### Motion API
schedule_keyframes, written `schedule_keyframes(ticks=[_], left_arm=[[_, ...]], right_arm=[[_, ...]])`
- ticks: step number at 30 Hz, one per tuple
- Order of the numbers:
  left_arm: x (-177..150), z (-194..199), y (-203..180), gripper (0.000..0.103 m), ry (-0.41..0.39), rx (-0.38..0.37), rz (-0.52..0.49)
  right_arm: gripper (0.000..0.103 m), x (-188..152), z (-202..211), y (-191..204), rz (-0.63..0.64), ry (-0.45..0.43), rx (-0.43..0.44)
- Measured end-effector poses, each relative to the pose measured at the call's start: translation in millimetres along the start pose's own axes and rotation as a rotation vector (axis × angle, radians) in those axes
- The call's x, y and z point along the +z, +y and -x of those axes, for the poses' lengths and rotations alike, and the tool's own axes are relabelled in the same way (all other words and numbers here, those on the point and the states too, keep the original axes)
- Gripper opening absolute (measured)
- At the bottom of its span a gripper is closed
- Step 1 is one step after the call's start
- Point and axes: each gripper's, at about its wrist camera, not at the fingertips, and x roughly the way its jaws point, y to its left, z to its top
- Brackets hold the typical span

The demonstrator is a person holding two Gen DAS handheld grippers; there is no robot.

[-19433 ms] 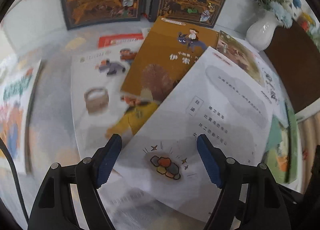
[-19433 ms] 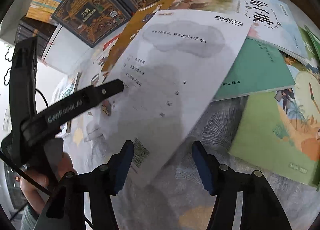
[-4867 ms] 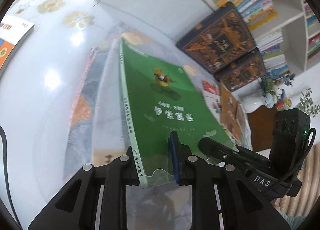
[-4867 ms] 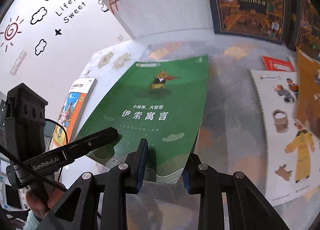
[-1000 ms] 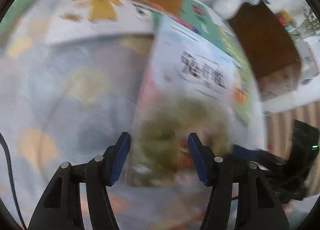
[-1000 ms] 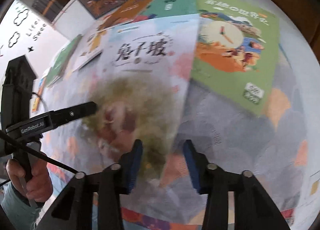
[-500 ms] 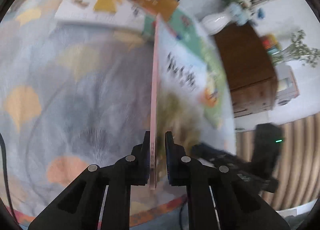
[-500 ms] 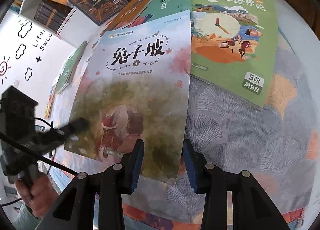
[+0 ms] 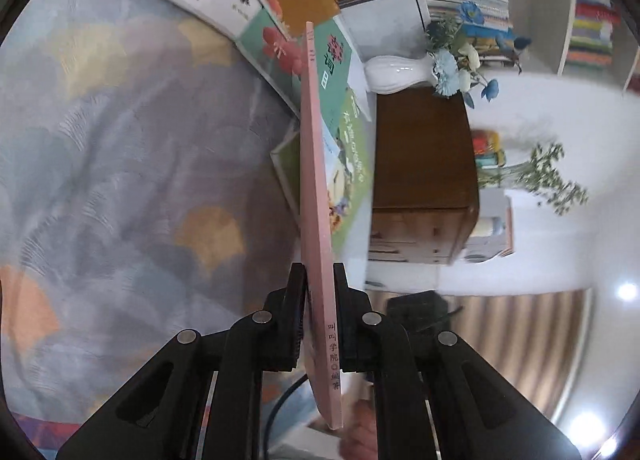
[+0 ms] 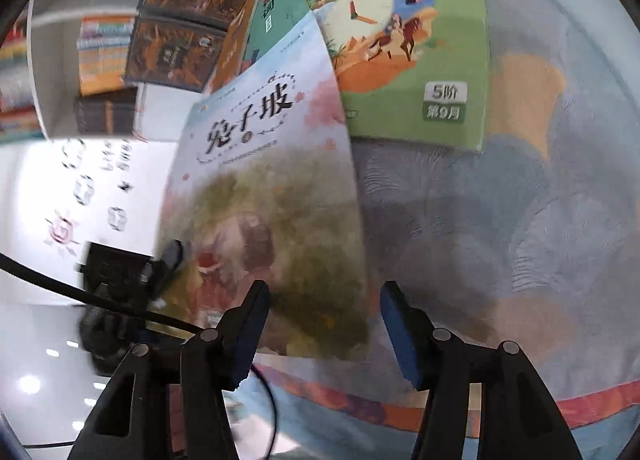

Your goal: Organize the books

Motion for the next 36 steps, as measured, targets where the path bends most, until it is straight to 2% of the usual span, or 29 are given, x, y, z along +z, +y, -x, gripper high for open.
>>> schedule_keyframes(ticks=[4, 6, 8, 9, 11, 14, 17, 19, 21, 23, 27, 32, 36], left_arm=[[-1.4, -1.0, 12.7, 0.008, 0.020, -0.094, 0.116], [-2.2, 3.8, 20.0, 0.008, 0.023, -0.122, 0.150], [-0.8, 7.2, 22.8, 0.008, 0.015, -0.111, 0.160], [0.9, 10.5, 22.6, 0.008, 0.007, -0.072, 0.148], [1.2, 11.9, 23.3, 0.007, 0.017, -0.020, 0.129], [0.7, 9.5, 17.9, 0.007, 0.037, 0.060, 0.078], [-1.6, 4.3, -6.1, 0.007, 0.033, 0.246, -0.080], [-4.2, 4.0, -23.0, 0.007, 0.024, 0.316, -0.174], [-7.2, 5.9, -41.1, 0.008, 0.010, 0.375, -0.275], [-8.9, 10.1, -55.6, 0.008, 0.004, 0.401, -0.354], [-3.6, 27.7, -69.9, 0.008, -0.015, 0.375, -0.409], [8.3, 65.8, -65.3, 0.009, -0.036, 0.310, -0.397], [19.6, 105.1, -65.7, 0.010, -0.084, 0.267, -0.409]], right_arm=[[0.059, 3.2, -8.7, -8.8, -0.074, 0.021, 0.128], [0.056, 4.2, -9.3, -11.9, -0.097, 0.018, 0.161], [0.042, 4.3, -5.2, -11.7, -0.094, 0.004, 0.169], [0.035, 3.7, -3.7, -9.5, -0.082, 0.002, 0.164], [0.031, -0.5, 3.2, -2.5, -0.045, -0.007, 0.148], [0.030, -4.1, 5.8, 21.3, 0.067, -0.032, 0.027], [0.030, -10.1, 4.8, 43.5, 0.182, -0.057, -0.094], [0.030, -16.6, 5.1, 58.7, 0.262, -0.079, -0.171], [0.030, -24.3, 6.4, 73.2, 0.349, -0.103, -0.247], [0.030, -30.8, 5.8, 92.6, 0.427, -0.126, -0.297], [0.030, -39.4, 4.8, 123.7, 0.520, -0.159, -0.337], [0.030, -48.5, 0.8, 163.1, 0.585, -0.183, -0.340], [0.030, -54.6, -12.0, 206.8, 0.669, -0.200, -0.346]])
